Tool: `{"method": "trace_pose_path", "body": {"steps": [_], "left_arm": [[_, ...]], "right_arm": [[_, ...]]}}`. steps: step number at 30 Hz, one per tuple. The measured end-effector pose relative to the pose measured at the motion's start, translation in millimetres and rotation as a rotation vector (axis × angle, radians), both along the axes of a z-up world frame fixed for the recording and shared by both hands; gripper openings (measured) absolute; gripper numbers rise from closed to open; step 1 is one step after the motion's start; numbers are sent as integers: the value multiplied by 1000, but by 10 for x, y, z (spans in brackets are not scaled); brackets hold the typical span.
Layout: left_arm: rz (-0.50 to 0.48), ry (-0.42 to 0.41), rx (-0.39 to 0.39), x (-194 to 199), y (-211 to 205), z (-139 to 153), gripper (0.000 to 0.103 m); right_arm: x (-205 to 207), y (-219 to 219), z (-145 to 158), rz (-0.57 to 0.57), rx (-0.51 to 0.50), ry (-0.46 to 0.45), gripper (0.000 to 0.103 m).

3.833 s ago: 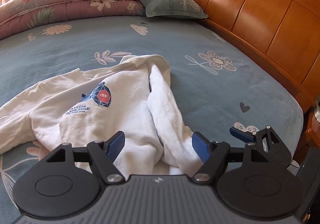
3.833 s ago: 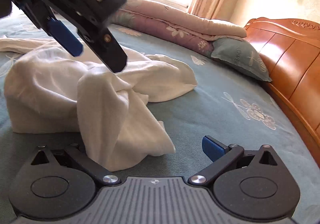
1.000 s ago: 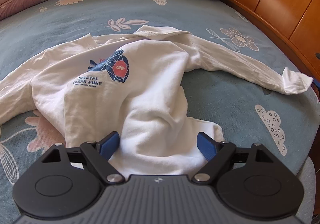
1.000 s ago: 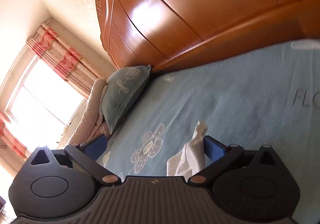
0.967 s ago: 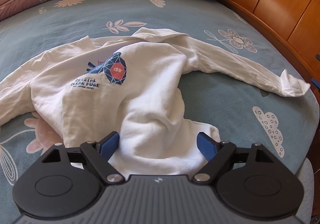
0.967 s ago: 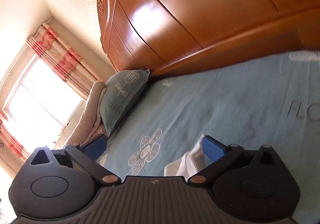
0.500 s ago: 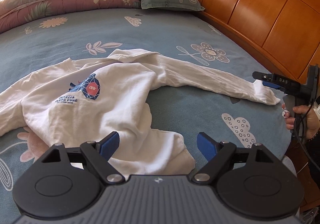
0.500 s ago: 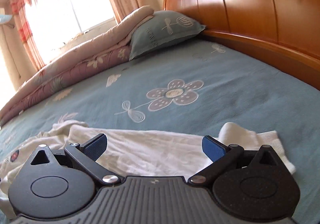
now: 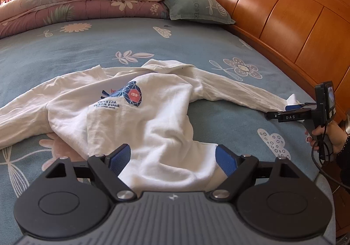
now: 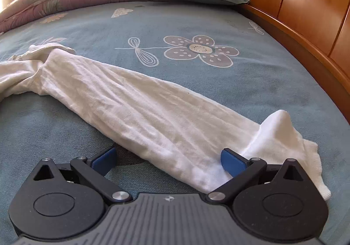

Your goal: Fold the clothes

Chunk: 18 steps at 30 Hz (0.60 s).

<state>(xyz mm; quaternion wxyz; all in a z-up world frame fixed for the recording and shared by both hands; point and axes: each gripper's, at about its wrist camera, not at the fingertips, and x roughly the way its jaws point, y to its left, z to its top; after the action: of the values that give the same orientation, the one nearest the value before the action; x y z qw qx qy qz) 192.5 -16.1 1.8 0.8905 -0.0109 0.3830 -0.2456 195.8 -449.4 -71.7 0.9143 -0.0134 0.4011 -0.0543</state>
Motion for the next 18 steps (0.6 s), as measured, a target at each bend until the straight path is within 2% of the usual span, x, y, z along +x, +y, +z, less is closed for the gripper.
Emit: {"method": "trace_pose_path", "body": {"steps": [3, 8, 11, 15, 18], "left_arm": [[-14, -19, -43, 113, 158, 99, 85], [30, -73, -47, 576, 566, 259, 84], [64, -110, 26, 1014, 784, 270, 82], [77, -79, 154, 1733, 942, 80, 79], [33, -26, 165, 2181, 992, -126, 79]], "right_arm": [[77, 240, 275, 112, -55, -71, 103], [458, 786, 654, 311, -107, -144, 102], [690, 1087, 740, 379, -86, -178, 102], [823, 1407, 726, 442, 0, -209, 102], [804, 1607, 639, 502, 12, -205, 102]]}}
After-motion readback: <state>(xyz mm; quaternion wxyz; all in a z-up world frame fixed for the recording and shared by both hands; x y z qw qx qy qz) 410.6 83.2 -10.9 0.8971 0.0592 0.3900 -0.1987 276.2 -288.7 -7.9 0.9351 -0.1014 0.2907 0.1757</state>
